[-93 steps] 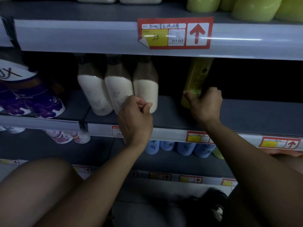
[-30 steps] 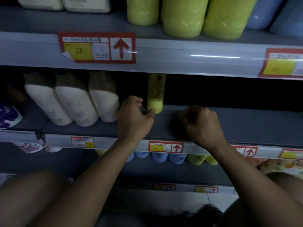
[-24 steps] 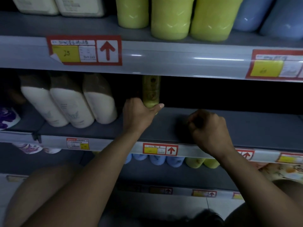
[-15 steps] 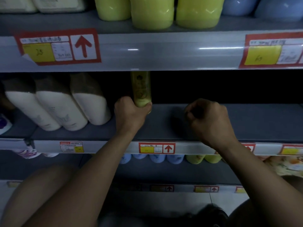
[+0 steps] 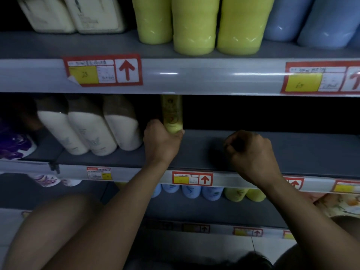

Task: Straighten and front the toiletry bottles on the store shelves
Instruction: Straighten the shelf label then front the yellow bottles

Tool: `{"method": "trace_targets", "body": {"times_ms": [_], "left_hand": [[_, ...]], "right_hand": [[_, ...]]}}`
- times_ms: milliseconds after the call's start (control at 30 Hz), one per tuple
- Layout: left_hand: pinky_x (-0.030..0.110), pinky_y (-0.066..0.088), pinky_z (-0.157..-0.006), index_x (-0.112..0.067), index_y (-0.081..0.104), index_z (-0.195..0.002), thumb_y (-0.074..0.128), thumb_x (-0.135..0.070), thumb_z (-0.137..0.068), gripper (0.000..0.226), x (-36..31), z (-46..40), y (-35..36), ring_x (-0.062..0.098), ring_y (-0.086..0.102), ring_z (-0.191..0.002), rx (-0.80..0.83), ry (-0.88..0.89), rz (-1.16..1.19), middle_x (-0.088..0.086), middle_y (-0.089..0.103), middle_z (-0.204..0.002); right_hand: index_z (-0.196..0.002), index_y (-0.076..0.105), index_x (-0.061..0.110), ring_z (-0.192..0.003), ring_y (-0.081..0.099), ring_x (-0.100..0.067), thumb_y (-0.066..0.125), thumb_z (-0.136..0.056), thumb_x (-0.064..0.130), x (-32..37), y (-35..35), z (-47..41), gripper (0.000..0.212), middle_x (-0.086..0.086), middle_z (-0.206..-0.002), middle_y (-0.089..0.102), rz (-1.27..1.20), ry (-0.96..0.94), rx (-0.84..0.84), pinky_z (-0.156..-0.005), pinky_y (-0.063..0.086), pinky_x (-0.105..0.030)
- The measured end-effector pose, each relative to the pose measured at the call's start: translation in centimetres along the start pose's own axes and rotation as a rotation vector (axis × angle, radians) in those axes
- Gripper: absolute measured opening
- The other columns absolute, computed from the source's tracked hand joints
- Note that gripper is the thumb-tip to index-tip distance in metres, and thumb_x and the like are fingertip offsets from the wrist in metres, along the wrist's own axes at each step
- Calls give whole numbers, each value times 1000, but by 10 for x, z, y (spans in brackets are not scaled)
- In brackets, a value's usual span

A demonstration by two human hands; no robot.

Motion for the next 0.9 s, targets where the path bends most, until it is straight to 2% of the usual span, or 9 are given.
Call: {"method": "trace_targets", "body": {"times_ms": [100, 200, 300, 433, 567, 733, 833, 900], "left_hand": [[47, 57, -86, -8, 60, -113, 91, -37, -72, 59, -3, 11, -16, 34, 66, -108, -51, 39, -21, 12, 66, -117], [47, 57, -87, -15, 56, -123, 90, -34, -73, 64, -3, 21, -36, 29, 66, -109, -85, 61, -26, 6, 64, -122], [44, 57, -87, -18, 59, -126, 88, -31, -76, 60, -4, 33, -53, 24, 65, -108, -67, 136, -13, 1, 65, -120], [41, 58, -80, -28, 60, -116, 82, -30, -80, 42, 3, 52, -74, 19, 65, -97, -7, 170, -39, -7, 61, -106], [39, 58, -79, -38, 55, -105, 81, -32, -81, 36, -2, 65, -98, 12, 63, -89, 14, 180, -13, -15, 58, -98], [37, 59, -79, -37, 60, -100, 80, -33, -81, 28, -12, 72, -136, 5, 63, -83, -18, 208, 41, -15, 62, -91], [33, 59, -76, -36, 64, -96, 81, -33, -80, 23, -34, 77, -160, 0, 63, -78, -34, 255, 82, -15, 64, -85], [31, 58, -73, -35, 65, -92, 82, -33, -80, 21, -52, 80, -177, 0, 63, -75, -49, 290, 104, -15, 66, -82]], "right_hand": [[-82, 72, 26, -84, 70, -22, 68, -86, 16, -4, 0, 6, 11, 6, -83, 75, -18, 18, 9, -72, 49, -28], [-82, 72, 26, -83, 70, -23, 69, -85, 14, -5, -3, 15, 12, 5, -82, 75, -21, 14, -2, -72, 49, -29], [-80, 71, 26, -81, 70, -22, 70, -86, 13, -7, -2, 27, 15, 6, -81, 74, -38, 33, 24, -70, 48, -29], [-79, 73, 25, -84, 71, -21, 71, -86, 12, -5, -4, 43, 15, 10, -81, 75, -59, 55, 25, -75, 53, -34], [-75, 70, 28, -80, 71, -17, 73, -87, 13, 9, -8, 61, 20, 16, -76, 72, -65, 47, 27, -72, 49, -32], [-72, 68, 30, -71, 67, 0, 75, -84, 14, 48, -23, 77, 21, 18, -71, 71, -106, -40, 27, -65, 48, -24], [-73, 68, 28, -70, 67, 2, 76, -83, 12, 81, -47, 78, 21, 21, -72, 71, -154, -114, -15, -63, 47, -12], [-75, 69, 27, -68, 66, -2, 76, -84, 12, 104, -68, 78, 19, 15, -71, 70, -197, -150, -48, -63, 48, -15]]}}
Point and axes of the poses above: each hand's wrist, its own z-axis away from the middle knuckle, its own y-axis out of the palm, x = y × z, the point moved 10 cm from there along -z, towards the middle knuckle
